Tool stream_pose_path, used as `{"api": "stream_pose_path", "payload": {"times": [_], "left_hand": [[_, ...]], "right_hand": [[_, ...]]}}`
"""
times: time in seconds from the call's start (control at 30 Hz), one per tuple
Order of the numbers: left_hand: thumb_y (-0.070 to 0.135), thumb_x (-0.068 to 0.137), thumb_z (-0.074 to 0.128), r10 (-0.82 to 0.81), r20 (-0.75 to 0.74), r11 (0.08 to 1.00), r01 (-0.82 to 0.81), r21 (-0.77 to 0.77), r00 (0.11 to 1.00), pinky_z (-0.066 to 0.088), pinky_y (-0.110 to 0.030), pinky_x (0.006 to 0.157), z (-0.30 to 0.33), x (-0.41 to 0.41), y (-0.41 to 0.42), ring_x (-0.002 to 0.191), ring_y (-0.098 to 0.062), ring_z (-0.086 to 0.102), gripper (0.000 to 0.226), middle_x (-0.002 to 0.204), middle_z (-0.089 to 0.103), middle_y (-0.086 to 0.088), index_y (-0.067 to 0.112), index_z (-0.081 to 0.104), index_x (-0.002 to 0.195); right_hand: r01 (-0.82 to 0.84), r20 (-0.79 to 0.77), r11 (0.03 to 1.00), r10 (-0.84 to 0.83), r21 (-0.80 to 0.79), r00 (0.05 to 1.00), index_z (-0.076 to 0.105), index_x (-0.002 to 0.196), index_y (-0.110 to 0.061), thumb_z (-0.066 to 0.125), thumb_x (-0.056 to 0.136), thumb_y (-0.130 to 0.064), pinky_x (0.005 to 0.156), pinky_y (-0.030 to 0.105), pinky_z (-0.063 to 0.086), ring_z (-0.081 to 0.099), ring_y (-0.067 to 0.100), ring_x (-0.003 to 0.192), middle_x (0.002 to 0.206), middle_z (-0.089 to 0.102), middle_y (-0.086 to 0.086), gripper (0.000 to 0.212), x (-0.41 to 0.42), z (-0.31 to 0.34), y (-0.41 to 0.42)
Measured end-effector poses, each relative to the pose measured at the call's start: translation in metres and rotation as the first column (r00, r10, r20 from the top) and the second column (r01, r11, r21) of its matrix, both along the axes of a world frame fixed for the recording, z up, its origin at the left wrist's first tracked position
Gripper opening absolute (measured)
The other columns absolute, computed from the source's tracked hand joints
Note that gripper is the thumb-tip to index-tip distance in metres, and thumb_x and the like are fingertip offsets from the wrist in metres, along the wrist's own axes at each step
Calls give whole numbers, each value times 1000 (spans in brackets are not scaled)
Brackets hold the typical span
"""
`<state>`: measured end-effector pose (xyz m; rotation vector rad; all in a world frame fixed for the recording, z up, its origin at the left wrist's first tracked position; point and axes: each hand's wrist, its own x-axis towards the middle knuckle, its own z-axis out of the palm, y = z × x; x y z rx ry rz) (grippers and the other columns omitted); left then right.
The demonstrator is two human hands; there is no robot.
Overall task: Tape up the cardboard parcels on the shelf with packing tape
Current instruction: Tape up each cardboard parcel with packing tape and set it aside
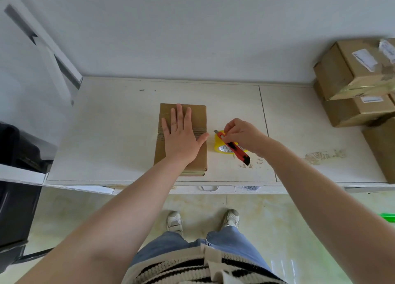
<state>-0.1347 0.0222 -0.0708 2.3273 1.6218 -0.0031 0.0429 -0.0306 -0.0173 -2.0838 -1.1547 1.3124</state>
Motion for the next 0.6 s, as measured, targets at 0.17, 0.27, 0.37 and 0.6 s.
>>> {"api": "stream_pose_path", "payload": {"times": [0.17,0.27,0.37,0.6], "left_hand": [[70,94,29,-4,-11,1000,4,17,1000,-13,-50,118,-2,0,0,151,-26,-17,90,163,-20,-8,18,-9,157],[70,94,27,-5,-18,1000,5,19,1000,-13,-50,118,-2,0,0,151,-26,-17,90,163,-21,-8,18,-10,157],[69,95,26,-10,-21,1000,11,5,1000,-14,-50,118,0,0,-1,150,-26,-19,89,163,-23,-8,17,-11,157],[66,95,30,-13,-34,1000,14,19,999,-12,-52,118,-1,3,1,151,-29,-16,89,163,-20,-11,15,-9,157]], "right_hand": [[-46,51,997,49,-66,997,54,100,-11,66,83,-7,57,23,40,49,15,71,88,55,3,21,-4,3,5],[-75,96,996,80,-52,992,58,94,-5,66,86,-10,60,26,42,49,16,71,87,53,2,13,-7,2,6],[58,82,990,-68,125,994,62,81,7,58,96,-20,67,33,44,50,21,70,80,52,7,31,-8,-7,3],[642,14,749,-653,166,757,63,96,-5,37,105,-19,56,30,44,51,15,57,71,55,2,31,37,-53,-29]]}}
